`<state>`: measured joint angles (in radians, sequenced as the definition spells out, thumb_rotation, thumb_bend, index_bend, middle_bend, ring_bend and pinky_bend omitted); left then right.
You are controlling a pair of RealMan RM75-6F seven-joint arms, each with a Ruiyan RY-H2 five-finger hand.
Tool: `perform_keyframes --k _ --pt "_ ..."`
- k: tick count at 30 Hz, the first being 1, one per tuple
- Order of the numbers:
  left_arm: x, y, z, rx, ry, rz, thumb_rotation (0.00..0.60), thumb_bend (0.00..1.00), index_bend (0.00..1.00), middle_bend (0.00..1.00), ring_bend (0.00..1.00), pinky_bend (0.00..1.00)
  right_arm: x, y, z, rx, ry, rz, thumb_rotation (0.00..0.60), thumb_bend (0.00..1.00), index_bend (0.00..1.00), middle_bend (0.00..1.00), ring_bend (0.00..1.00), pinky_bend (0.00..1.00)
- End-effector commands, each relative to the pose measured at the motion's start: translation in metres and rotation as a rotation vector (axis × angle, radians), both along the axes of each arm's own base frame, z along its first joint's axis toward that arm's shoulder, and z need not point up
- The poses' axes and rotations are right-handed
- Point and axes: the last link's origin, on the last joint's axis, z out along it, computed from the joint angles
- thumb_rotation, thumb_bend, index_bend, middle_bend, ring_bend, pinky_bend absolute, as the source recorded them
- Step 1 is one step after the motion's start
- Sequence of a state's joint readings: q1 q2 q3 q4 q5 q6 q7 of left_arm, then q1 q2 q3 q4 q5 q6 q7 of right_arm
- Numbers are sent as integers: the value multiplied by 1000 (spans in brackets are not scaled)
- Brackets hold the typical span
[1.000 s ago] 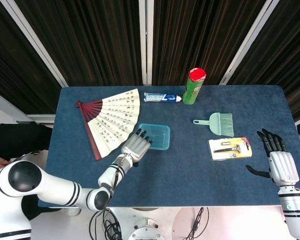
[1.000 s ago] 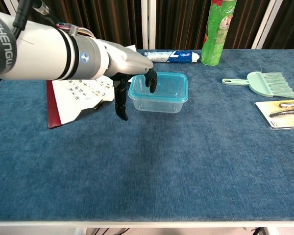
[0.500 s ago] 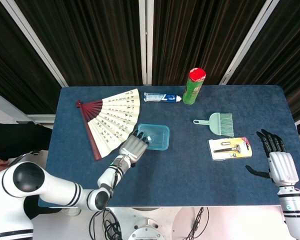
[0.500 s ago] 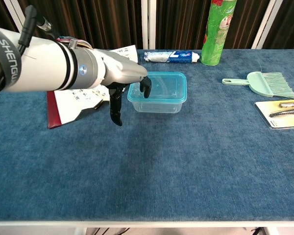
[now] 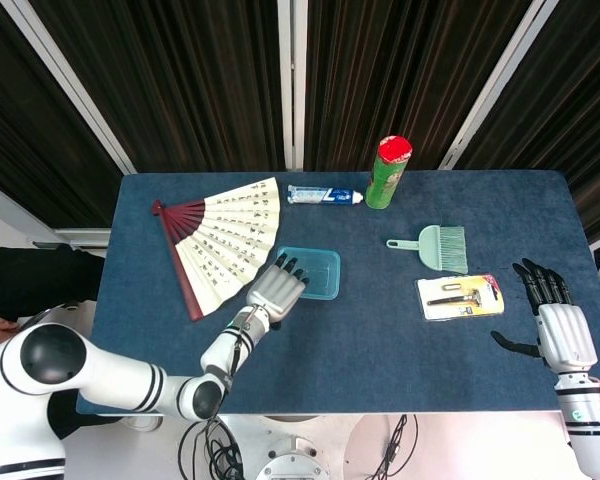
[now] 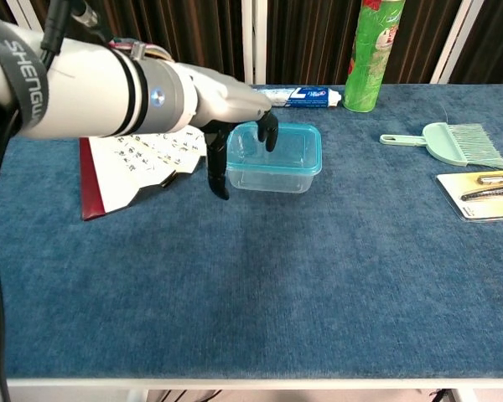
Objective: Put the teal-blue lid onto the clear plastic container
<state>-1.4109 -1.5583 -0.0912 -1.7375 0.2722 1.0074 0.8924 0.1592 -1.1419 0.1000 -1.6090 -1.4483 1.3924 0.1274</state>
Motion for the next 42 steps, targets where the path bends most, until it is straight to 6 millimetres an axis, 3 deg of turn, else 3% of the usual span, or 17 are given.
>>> perform_keyframes --k 1,8,26,31,34,38,42 --pt "14 0 -2 3 -27 -35 600 20 236 163 1 0 0 0 0 -1 1 -2 600 54 0 0 0 0" --pt "31 -4 -22 -34 -4 -68 600 20 235 162 1 0 -3 2 2 -6 -1 -13 600 54 0 0 0 0" --pt "15 -11 -37 -40 33 -47 600 20 235 162 1 0 -3 3 2 -4 -1 -8 600 53 0 0 0 0" --pt "17 -7 -9 -5 -92 -14 600 16 228 162 1 0 -3 4 5 -15 -4 -8 600 53 0 0 0 0" --pt "1 1 21 50 -217 45 600 16 221 162 1 0 -4 4 7 -17 -4 -8 600 54 0 0 0 0" --pt "-43 11 67 161 -355 129 600 15 217 161 1 0 -8 4 11 2 -10 -12 600 54 0 0 0 0" --pt "-103 8 109 293 -460 156 600 13 217 162 13 21 -10 2 15 19 -37 7 600 61 0 0 0 0"
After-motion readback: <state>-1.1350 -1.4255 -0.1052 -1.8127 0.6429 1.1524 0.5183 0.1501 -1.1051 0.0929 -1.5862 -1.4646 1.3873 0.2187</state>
